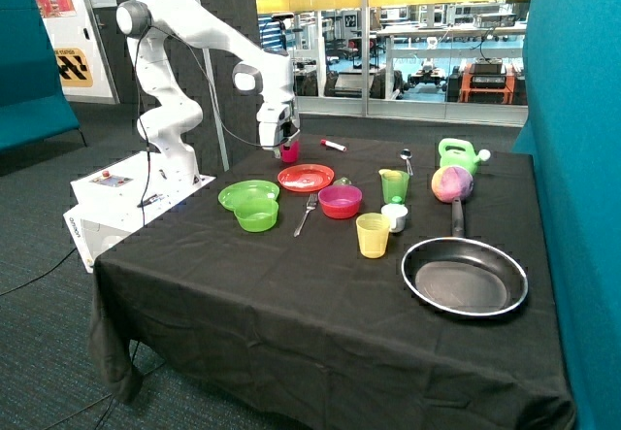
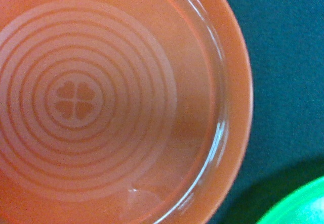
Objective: Stack the bowls
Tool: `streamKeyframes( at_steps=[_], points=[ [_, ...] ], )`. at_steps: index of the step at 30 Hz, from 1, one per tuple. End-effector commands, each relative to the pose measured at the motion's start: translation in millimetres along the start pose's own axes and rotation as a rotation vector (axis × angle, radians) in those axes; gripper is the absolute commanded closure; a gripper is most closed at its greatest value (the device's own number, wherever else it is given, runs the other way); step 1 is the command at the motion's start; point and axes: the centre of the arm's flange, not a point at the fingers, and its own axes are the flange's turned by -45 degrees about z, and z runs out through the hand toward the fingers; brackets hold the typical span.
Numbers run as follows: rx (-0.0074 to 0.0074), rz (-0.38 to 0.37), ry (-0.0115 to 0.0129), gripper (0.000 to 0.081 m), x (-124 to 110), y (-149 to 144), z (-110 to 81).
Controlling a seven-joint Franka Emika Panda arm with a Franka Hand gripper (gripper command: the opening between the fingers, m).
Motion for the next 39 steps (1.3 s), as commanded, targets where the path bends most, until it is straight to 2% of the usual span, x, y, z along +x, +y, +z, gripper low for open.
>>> streamKeyframes(
  at_steps=[1,27,39],
  points=[
    [0.0004,0.034,0.0,0.035,-7,15,-0.8],
    [0.0004,0.093,0.0,0.0354,12,79,-2.2],
    [0.0004,0.135,0.0,0.036,3,115,0.1]
  ],
)
